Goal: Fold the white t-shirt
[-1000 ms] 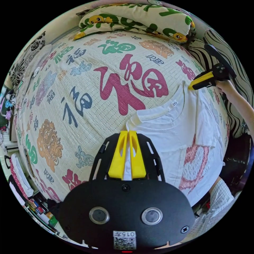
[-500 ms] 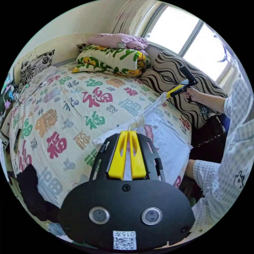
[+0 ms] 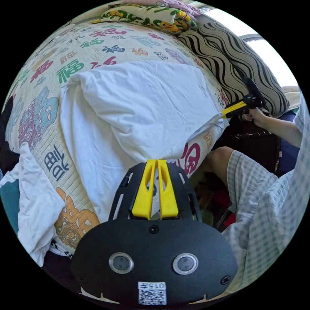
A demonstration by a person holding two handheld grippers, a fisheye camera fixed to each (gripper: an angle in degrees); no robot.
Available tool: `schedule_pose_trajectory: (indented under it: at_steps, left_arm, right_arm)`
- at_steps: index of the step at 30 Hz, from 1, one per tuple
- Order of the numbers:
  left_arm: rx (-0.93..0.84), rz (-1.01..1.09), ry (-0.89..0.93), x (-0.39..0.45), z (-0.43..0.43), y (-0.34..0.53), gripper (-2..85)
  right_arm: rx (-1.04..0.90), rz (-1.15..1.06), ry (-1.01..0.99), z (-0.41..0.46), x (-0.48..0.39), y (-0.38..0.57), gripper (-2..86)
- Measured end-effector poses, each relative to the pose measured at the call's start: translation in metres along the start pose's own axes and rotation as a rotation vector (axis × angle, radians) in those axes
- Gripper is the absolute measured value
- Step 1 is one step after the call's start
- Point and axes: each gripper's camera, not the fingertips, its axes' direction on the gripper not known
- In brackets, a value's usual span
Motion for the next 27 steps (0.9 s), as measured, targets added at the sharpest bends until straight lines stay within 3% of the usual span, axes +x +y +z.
schedule_pose_trajectory:
  at_steps: [4,9,14,18,21,24,27]
  left_arm:
    - [-0.06,-0.025,-0.044,-0.003,0.015,0.025,-0.3]
    - [0.027,0.022,-0.128,0.002,-0.002,0.051,0.3]
    - [0.158,0.062,0.083,0.003,0.018,0.055,7.5]
    - [0.117,0.089,-0.042,0.002,0.063,0.064,6.6]
    - [0.162,0.099,-0.037,-0.002,0.066,0.084,7.0]
    - [0.263,0.028,-0.103,-0.015,0.045,0.127,8.0]
    - [0.302,-0.196,-0.215,-0.047,0.029,0.186,9.3]
  right_arm:
    - [-0.051,0.061,0.048,0.016,0.006,0.022,1.6]
    - [0.109,0.141,0.047,0.002,0.011,0.05,1.8]
    - [0.23,0.388,0.056,0.024,0.037,0.084,6.7]
    - [0.369,0.592,0.045,0.026,0.062,0.13,7.8]
    - [0.41,0.65,-0.008,0.027,0.072,0.165,7.6]
    - [0.381,0.714,0.005,0.039,0.077,0.194,9.3]
    - [0.439,0.756,-0.16,0.053,0.088,0.215,11.0]
